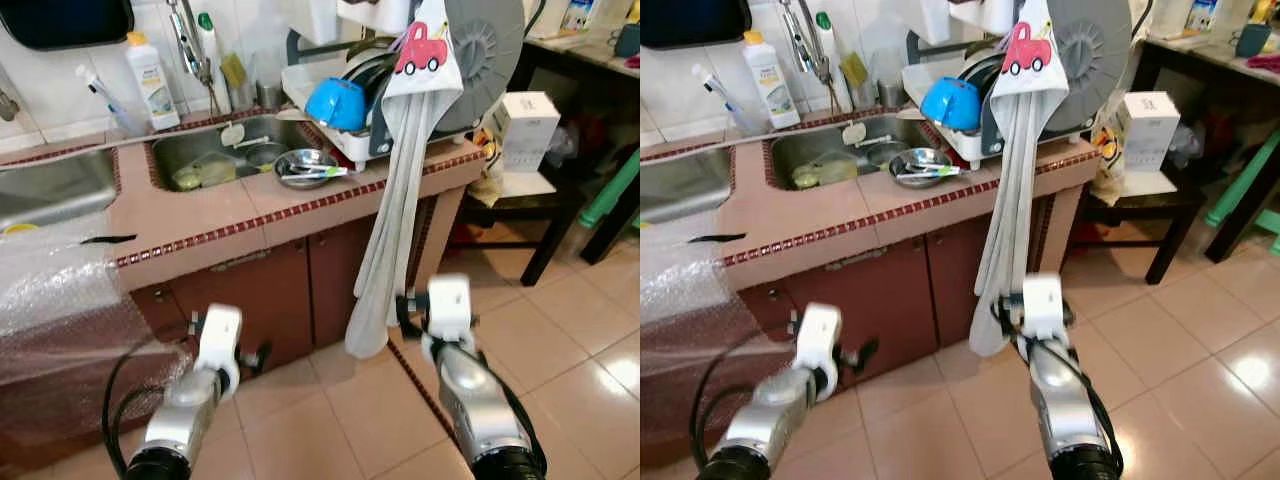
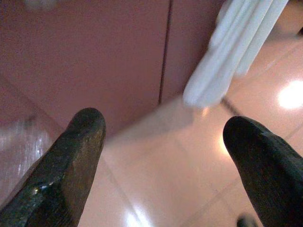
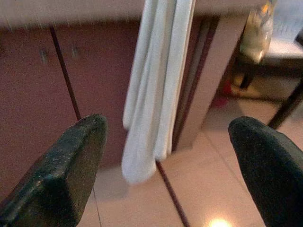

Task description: Kitchen organization

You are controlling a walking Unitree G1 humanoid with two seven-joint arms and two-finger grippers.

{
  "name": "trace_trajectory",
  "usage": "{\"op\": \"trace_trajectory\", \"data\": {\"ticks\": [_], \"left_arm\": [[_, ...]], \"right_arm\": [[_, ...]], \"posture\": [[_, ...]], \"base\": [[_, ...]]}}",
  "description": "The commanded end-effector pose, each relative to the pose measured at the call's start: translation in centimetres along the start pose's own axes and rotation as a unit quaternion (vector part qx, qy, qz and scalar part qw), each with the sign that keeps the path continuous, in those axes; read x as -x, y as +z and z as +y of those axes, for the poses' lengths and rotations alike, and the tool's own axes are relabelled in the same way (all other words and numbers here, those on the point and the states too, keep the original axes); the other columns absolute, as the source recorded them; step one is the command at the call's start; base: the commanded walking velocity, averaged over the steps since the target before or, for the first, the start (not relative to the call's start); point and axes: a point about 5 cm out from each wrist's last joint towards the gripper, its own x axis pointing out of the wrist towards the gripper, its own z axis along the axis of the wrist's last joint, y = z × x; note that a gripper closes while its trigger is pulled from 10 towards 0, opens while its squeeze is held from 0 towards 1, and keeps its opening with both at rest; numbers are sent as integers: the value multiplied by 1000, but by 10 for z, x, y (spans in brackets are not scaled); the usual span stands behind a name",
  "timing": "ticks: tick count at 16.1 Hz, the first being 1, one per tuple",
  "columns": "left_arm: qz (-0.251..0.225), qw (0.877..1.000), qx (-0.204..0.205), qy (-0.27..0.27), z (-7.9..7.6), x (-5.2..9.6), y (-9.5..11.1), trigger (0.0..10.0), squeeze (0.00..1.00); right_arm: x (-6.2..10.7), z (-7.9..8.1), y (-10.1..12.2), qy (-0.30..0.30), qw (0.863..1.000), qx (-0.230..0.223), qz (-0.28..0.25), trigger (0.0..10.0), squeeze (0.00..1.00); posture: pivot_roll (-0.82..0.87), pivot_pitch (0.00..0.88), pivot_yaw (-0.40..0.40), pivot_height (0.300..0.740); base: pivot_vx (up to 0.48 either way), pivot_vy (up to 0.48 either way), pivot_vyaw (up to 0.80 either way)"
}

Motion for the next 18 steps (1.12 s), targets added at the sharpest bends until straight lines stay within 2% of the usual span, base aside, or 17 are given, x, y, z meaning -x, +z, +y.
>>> {"op": "trace_trajectory", "data": {"ticks": [1,3,4,5,6,7,8,9,10,12,16,18], "left_arm": [[33,999,-14,8,5,-1,-16,10000,0],[86,996,-23,18,8,3,-44,10000,0],[112,993,-16,27,10,5,-56,10000,0],[150,988,4,40,12,10,-71,10000,0],[178,983,-6,34,12,15,-83,10000,0],[188,982,-15,29,12,17,-87,10000,0],[207,978,21,35,12,20,-95,10000,0],[210,976,28,40,14,22,-96,10000,0],[208,976,37,46,17,22,-97,10000,0],[223,973,26,50,20,27,-103,10000,0],[239,970,18,48,16,31,-113,10000,0],[237,970,8,45,11,27,-110,10000,0]], "right_arm": [[0,-2,-23,-6,999,10,40,10000,0],[9,1,-60,-8,993,-12,120,10000,0],[14,3,-74,-3,989,-13,147,10000,0],[27,5,-97,5,981,-2,193,10000,0],[42,3,-119,5,970,1,244,10000,0],[47,1,-127,5,965,6,261,10000,0],[60,-7,-142,6,954,33,297,10000,0],[68,-14,-151,0,946,41,321,10000,0],[73,-21,-156,-10,941,34,335,10000,0],[76,-32,-159,-8,939,52,341,10000,0],[75,-33,-158,-1,939,62,339,10000,0],[71,-26,-154,14,941,62,331,10000,0]], "posture": [[-20,0,86,740],[-29,0,91,740],[-36,0,96,740],[-48,0,103,740],[-54,0,110,740],[-51,0,108,740],[-35,0,95,740],[-30,0,93,740],[-26,0,90,740],[-20,0,80,740],[-30,0,89,740],[-37,0,94,740]], "base": [[0,0,0],[0,0,0],[0,0,0],[0,0,0],[0,0,0],[0,0,0],[0,0,0],[0,0,-756],[0,0,-750],[0,0,-741],[0,0,-738],[0,0,-734]]}}
